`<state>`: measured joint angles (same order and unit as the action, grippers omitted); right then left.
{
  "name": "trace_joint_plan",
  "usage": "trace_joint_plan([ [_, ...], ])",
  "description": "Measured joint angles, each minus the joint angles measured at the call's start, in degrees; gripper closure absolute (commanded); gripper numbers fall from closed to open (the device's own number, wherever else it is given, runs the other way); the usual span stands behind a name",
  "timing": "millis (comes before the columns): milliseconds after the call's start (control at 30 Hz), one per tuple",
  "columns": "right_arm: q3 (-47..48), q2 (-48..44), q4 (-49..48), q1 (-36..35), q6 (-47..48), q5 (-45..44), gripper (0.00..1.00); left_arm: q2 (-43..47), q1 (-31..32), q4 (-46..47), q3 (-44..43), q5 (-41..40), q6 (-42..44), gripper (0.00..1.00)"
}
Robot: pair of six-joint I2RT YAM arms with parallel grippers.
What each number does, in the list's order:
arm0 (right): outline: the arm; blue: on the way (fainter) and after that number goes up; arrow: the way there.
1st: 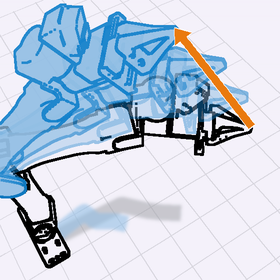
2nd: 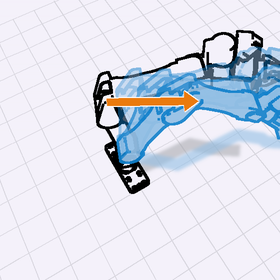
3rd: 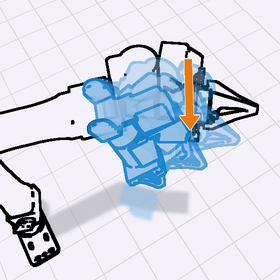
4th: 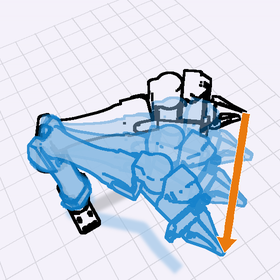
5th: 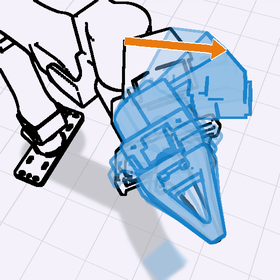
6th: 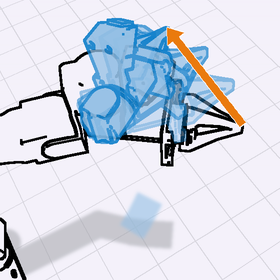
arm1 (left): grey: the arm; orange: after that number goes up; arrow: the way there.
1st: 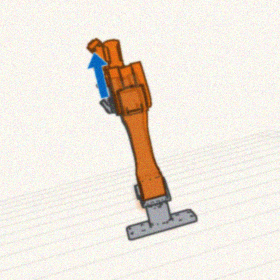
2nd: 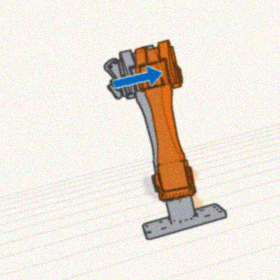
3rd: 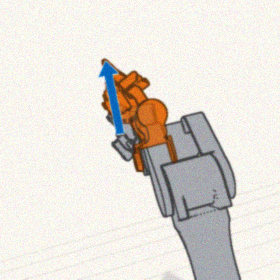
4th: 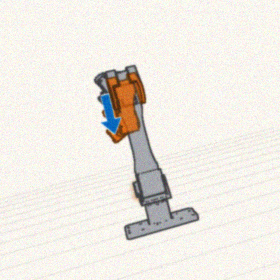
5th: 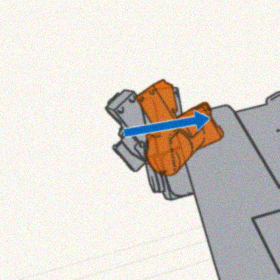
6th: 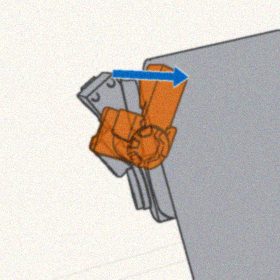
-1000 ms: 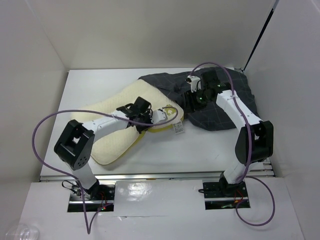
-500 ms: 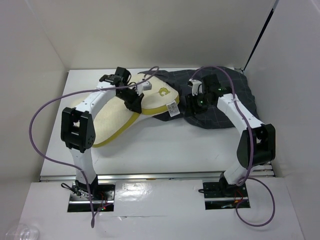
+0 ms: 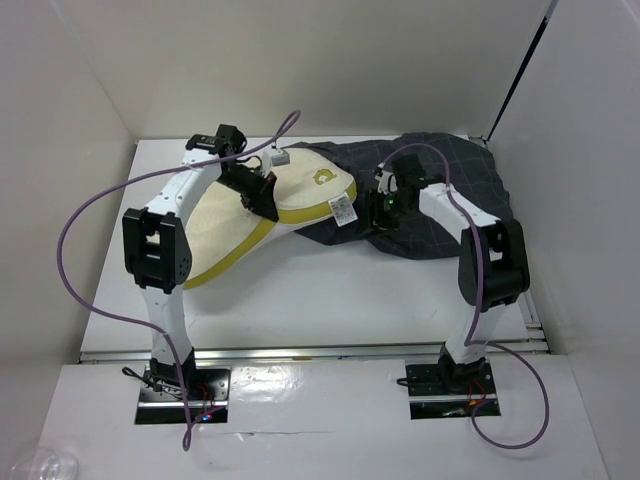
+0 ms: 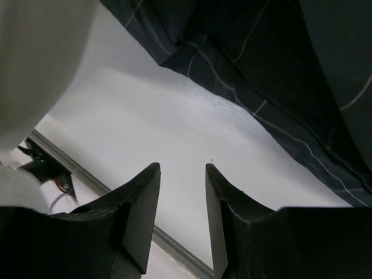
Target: Put the pillow into the pillowcase
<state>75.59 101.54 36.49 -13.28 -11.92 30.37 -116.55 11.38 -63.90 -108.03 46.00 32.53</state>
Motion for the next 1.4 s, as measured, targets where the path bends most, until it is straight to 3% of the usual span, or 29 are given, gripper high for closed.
trace_joint_plan([
  [400, 2.0, 7.8, -9.4, 0.0, -19.8, 8.1, 0.56, 0.0, -1.4, -1.3, 0.0, 1.5, 0.2, 1.0],
  [633, 5.3, 9.9, -13.3, -1.6, -26.7, 4.8, 0.49, 0.0, -1.9, -1.7, -0.2, 2.2, 0.1, 1.0],
  [1133, 10.6, 15.3, -12.8, -3.3, -28.7, -3.1, 0.45, 0.0, -2.6, -2.9, -3.5, 2.7, 0.0, 1.0],
  [1400, 10.6, 15.4, -12.9, -3.5, -28.2, -5.7, 0.29, -0.6, -2.7, -3.7, -4.7, 3.0, 0.0, 1.0],
])
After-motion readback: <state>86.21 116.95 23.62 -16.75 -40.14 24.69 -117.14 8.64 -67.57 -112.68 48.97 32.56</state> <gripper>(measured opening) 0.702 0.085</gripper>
